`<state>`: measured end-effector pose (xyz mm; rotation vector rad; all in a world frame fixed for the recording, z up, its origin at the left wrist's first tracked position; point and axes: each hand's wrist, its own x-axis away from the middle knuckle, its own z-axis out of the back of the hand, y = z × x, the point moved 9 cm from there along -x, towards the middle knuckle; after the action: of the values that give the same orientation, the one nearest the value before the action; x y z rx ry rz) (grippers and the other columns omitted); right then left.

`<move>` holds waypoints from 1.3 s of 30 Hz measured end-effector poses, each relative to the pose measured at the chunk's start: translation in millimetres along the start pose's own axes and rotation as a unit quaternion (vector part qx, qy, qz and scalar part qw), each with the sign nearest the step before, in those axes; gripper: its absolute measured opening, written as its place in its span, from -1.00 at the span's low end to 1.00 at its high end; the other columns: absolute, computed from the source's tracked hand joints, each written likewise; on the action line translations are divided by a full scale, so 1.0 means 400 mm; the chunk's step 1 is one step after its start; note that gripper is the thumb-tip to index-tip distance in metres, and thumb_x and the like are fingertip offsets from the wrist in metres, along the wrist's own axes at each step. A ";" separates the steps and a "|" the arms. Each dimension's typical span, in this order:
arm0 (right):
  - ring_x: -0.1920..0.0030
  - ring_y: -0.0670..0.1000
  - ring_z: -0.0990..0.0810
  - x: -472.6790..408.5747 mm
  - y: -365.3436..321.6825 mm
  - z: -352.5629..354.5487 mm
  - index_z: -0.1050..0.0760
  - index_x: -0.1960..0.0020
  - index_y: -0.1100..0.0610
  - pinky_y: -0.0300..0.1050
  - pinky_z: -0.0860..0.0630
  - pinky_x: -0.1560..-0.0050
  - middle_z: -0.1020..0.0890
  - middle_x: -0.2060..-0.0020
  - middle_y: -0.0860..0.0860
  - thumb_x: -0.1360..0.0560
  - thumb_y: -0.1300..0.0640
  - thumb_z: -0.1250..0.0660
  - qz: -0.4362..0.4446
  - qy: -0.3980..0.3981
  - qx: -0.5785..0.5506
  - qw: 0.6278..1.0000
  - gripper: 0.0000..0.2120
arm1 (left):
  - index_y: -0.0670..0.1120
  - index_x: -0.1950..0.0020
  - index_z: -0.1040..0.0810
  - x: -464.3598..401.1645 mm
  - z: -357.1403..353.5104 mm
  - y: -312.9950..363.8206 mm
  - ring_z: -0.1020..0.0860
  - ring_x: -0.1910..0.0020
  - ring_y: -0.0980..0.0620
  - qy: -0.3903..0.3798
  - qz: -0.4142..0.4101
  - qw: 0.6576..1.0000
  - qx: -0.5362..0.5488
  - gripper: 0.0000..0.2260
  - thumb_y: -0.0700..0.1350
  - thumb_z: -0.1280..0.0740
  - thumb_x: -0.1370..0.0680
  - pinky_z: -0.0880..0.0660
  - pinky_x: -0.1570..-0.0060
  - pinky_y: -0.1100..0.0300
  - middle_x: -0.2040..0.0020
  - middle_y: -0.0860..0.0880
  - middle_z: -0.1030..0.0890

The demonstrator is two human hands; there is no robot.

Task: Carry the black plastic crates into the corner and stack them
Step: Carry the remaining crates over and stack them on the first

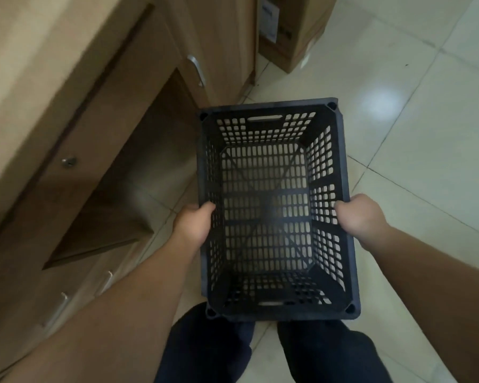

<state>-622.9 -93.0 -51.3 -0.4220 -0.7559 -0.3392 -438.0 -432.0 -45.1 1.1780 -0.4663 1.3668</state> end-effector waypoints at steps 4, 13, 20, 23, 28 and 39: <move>0.10 0.24 -0.60 0.154 0.016 0.126 -0.54 0.02 0.34 0.09 -0.58 -0.06 -0.64 0.08 0.26 -0.60 0.13 -0.24 -0.022 0.010 -0.002 1.000 -0.75 | -0.13 -0.33 -0.66 0.143 0.055 0.020 -0.69 -0.19 -0.18 0.007 -0.002 1.000 0.008 -0.56 0.14 -0.43 -0.59 -0.57 -0.38 -0.11 -0.19 -0.13 -0.74; 0.01 0.27 -0.59 0.424 0.023 0.343 -0.49 -0.03 0.31 0.08 -0.57 -0.10 -0.60 0.06 0.23 -0.62 0.09 -0.23 -0.044 0.022 0.032 0.998 -0.74 | -0.03 -0.22 -0.51 0.451 0.131 0.054 -0.64 -0.20 -0.18 -0.024 0.024 0.999 0.017 -0.77 0.10 -0.33 -0.69 -0.56 -0.32 -0.08 -0.18 -0.12 -0.67; 0.13 0.20 -0.59 0.534 0.035 0.437 -0.51 0.06 0.24 0.00 -0.58 0.03 -0.58 0.22 0.14 -0.61 0.04 -0.24 -0.033 0.015 0.074 0.997 -0.74 | -0.11 -0.23 -0.61 0.621 0.155 0.028 -0.71 -0.09 -0.19 -0.017 0.033 0.998 0.058 -0.68 0.11 -0.38 -0.63 -0.62 -0.29 -0.19 -0.09 -0.11 -0.74; 0.14 0.19 -0.60 0.568 0.025 0.475 -0.53 0.14 0.22 -0.03 -0.58 0.03 -0.56 0.32 0.08 -0.61 0.04 -0.23 -0.008 0.004 0.098 0.995 -0.71 | -0.07 -0.14 -0.56 0.687 0.163 0.016 -0.68 -0.08 -0.18 0.001 0.029 0.997 0.071 -0.78 0.07 -0.37 -0.66 -0.60 -0.30 -0.19 -0.03 -0.10 -0.70; 0.12 0.21 -0.63 0.611 0.010 0.524 -0.55 0.26 0.19 0.00 -0.60 -0.02 -0.64 0.27 0.11 -0.60 0.05 -0.23 0.050 0.000 0.119 0.992 -0.66 | -0.12 -0.33 -0.57 0.798 0.172 -0.014 -0.66 -0.14 -0.16 0.031 0.023 0.996 0.083 -0.63 0.10 -0.34 -0.65 -0.60 -0.27 -0.11 -0.14 -0.11 -0.70; 0.17 0.19 -0.58 0.803 -0.041 0.517 -0.56 0.13 0.26 -0.01 -0.55 0.08 -0.63 0.22 0.16 -0.58 0.08 -0.23 0.187 -0.009 0.210 0.960 -0.72 | -0.09 -0.12 -0.64 1.027 0.226 -0.313 -0.71 -0.07 -0.21 0.100 0.053 0.979 0.171 -0.76 0.06 -0.35 -0.64 -0.63 -0.25 -0.16 -0.05 -0.16 -0.75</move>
<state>-532.5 -53.7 318.3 -0.1575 -0.7252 0.1810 -199.2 -277.0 289.1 1.2876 -0.1531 1.6864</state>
